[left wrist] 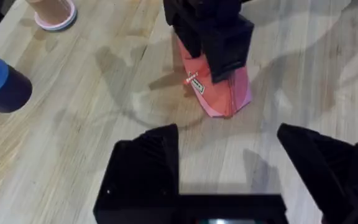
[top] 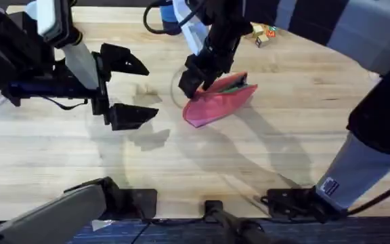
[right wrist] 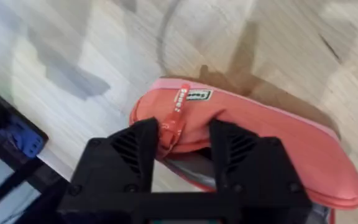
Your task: Unzip the bag, pick up the pens from the table one at a time and place them inside, then zip the bag closed.
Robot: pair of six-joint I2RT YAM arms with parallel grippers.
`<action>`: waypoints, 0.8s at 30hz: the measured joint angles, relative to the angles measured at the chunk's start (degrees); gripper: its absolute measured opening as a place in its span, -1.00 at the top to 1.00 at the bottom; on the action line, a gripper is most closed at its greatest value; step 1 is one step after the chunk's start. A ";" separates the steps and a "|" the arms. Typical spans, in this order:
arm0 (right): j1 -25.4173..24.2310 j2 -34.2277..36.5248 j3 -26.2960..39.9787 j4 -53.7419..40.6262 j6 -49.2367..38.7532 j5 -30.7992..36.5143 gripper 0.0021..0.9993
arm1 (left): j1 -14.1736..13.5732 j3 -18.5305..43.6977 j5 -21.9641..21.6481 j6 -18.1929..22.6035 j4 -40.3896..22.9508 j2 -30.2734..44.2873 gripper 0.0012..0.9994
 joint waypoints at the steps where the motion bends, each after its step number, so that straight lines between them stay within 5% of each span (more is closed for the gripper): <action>1: 0.00 -0.01 0.00 0.06 0.62 0.26 0.08 | 0.00 0.00 0.00 0.00 0.00 0.00 -0.99; 11: 0.00 0.00 0.00 0.13 2.59 0.93 0.89 | 0.00 0.00 0.00 0.00 0.00 0.00 -0.99; 24: -0.05 0.00 0.12 -0.20 2.60 0.83 0.94 | 0.00 0.00 0.00 0.00 -0.01 0.00 -0.99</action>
